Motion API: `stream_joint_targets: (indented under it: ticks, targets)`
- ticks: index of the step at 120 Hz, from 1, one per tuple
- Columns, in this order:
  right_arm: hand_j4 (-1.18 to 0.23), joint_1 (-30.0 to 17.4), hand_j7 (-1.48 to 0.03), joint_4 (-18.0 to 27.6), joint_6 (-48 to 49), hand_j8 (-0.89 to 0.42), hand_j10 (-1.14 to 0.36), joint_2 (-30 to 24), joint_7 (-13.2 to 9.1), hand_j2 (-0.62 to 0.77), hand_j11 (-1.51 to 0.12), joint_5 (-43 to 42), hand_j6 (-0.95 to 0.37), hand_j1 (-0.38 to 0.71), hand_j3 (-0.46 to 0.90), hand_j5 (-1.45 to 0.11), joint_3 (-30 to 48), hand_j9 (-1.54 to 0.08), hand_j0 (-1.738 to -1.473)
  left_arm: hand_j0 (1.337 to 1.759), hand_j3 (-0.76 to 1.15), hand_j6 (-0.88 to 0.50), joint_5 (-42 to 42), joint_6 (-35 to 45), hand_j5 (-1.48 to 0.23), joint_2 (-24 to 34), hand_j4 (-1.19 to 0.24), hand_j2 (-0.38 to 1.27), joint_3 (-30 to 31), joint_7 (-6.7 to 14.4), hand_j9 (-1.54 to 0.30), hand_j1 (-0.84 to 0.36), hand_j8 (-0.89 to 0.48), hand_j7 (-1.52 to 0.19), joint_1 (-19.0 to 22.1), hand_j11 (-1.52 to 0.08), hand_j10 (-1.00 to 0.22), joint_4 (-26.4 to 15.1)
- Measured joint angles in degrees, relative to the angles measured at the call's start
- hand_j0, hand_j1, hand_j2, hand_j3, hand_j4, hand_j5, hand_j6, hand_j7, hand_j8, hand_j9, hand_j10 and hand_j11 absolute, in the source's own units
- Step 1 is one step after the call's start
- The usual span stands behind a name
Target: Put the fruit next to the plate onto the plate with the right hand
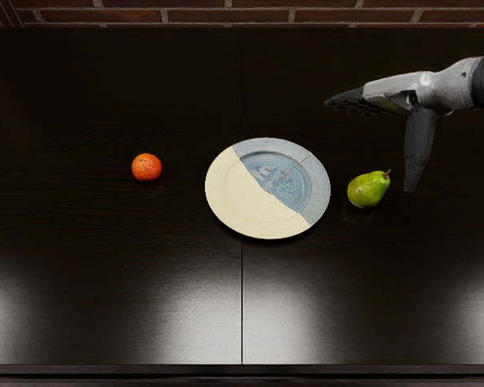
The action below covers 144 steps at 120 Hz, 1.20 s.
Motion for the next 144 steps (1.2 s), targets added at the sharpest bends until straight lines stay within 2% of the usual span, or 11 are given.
stream_joint_targets:
  ticks: [14, 35, 82, 118, 144]
  targets:
    - [0.0, -3.1, 0.0, 2.6, -0.1, 0.0, 0.0, 0.1, 0.0, 0.0, 0.0, -6.6, -0.01, -0.35, 0.0, 0.0, -0.3, 0.0, -1.658, 1.658, 0.0, -0.02, 0.0, 0.0, -0.02, 0.0, -0.02, 0.0, 0.0, 0.0, -0.02, 0.33, -0.02, -0.02, 0.0, -0.02, -0.02, 0.0]
    - [0.0, -7.7, 0.0, 3.7, -3.2, 0.0, 0.0, 0.3, 0.0, 0.0, 0.0, -13.9, -0.01, -0.35, 0.0, 0.0, -0.4, 0.0, -1.658, 1.658, 0.0, -0.02, 0.0, 0.0, -0.02, 0.0, -0.02, 0.0, 0.0, 0.0, -0.02, 0.33, -0.02, -0.02, 0.0, -0.02, -0.02, 0.0]
    - [0.0, -10.7, 0.0, 4.5, -10.8, -0.01, 0.0, 1.8, 0.0, 0.0, 0.0, -16.7, -0.01, -0.35, 0.0, 0.0, -0.5, 0.0, -1.658, 1.658, 0.0, -0.02, 0.0, 0.0, -0.02, 0.0, -0.02, 0.0, 0.0, 0.0, -0.02, 0.33, -0.02, -0.02, 0.0, -0.02, -0.02, 0.0]
    - [0.0, -14.0, 0.0, 3.2, -17.4, 0.0, 0.0, 6.9, 0.0, 0.0, 0.0, -22.9, -0.01, -0.35, 0.0, 0.0, -1.1, 0.0, -1.658, 1.658, 0.0, -0.02, 0.0, 0.0, -0.02, 0.0, -0.02, 0.0, 0.0, 0.0, -0.02, 0.33, -0.02, -0.02, 0.0, -0.02, -0.02, 0.0]
    - [-0.02, -16.2, -0.02, 2.7, -19.7, -0.02, -0.02, 7.5, 0.0, 0.0, -0.02, -24.9, -0.02, -0.33, 0.0, -0.02, -1.3, -0.02, -1.658, 1.658, 0.0, -0.02, 0.0, 0.0, -0.02, 0.0, -0.02, 0.0, 0.0, 0.0, -0.02, 0.33, -0.02, -0.02, 0.0, -0.02, -0.02, 0.0]
